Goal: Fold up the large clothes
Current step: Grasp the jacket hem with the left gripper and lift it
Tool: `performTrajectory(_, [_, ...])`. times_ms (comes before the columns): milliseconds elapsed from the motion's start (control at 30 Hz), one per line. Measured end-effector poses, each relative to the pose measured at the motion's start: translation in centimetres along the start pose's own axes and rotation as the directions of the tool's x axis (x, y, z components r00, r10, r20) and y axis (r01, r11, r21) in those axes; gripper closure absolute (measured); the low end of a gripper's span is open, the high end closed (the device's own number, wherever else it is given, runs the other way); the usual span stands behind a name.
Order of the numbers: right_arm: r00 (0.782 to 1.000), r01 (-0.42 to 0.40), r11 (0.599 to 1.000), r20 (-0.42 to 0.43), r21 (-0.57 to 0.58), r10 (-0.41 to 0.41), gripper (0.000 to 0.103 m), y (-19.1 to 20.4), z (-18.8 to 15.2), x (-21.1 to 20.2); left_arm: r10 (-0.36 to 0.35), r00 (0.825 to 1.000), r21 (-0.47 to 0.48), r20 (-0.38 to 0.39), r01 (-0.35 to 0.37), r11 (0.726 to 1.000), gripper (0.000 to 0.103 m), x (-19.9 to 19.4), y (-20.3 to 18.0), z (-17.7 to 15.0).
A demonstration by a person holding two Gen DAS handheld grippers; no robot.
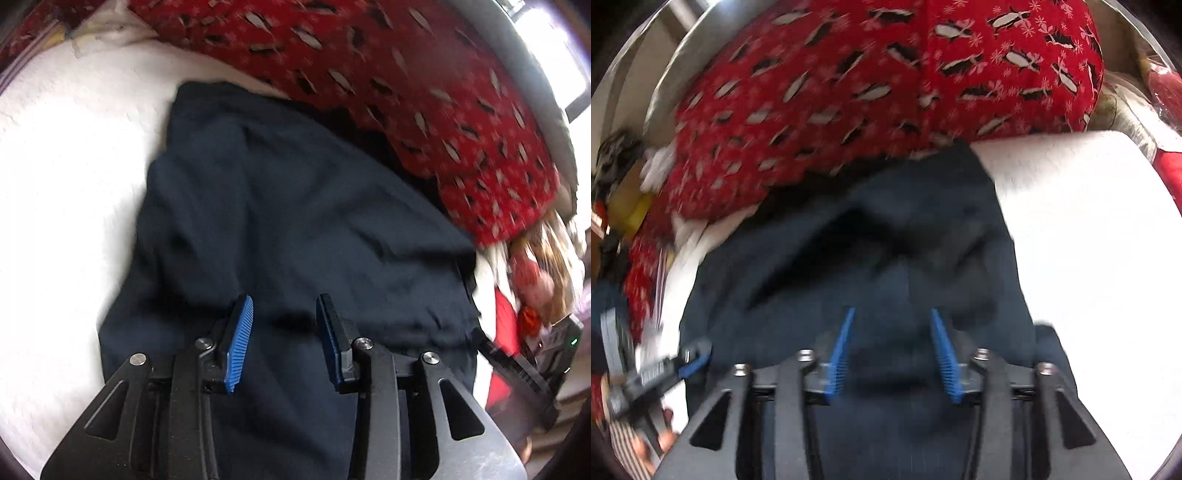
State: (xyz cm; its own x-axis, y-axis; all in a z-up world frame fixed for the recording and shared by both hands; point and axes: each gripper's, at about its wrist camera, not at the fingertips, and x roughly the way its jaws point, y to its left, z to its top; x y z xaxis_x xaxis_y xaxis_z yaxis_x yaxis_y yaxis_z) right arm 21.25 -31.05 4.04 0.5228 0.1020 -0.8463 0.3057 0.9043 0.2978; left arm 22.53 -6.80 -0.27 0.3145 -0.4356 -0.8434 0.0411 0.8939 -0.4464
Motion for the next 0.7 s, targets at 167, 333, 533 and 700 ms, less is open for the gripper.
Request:
performTrajectory(167, [0.985,0.035,0.999,-0.173,0.031,-0.03,0.048,-1.8,-6.8,-0.3,0.069,0.985,0.063,-0.157,-0.06,0.996,0.068,-0.7,-0.4,-5.8])
performTrajectory(333, [0.981,-0.037,0.987,-0.18,0.157,0.066,0.048,-5.0,-12.1,-3.5,0.132,0.971,0.144,-0.201,-0.104,0.984,0.058,-3.3,0.1,-10.9])
performTrajectory(533, [0.985,-0.067,0.98,-0.146,0.185,0.095,0.048,-7.6,-15.2,-8.4,0.109,0.956,0.149,-0.273,-0.07,0.986,0.058,-6.5,2.3,-14.5])
performTrajectory(700, [0.994,-0.001,0.975,-0.104,0.221,0.024,0.038,-12.2,-17.5,-12.1,0.114,0.968,0.121,-0.225,-0.089,0.989,0.054,-10.2,6.7,-15.7])
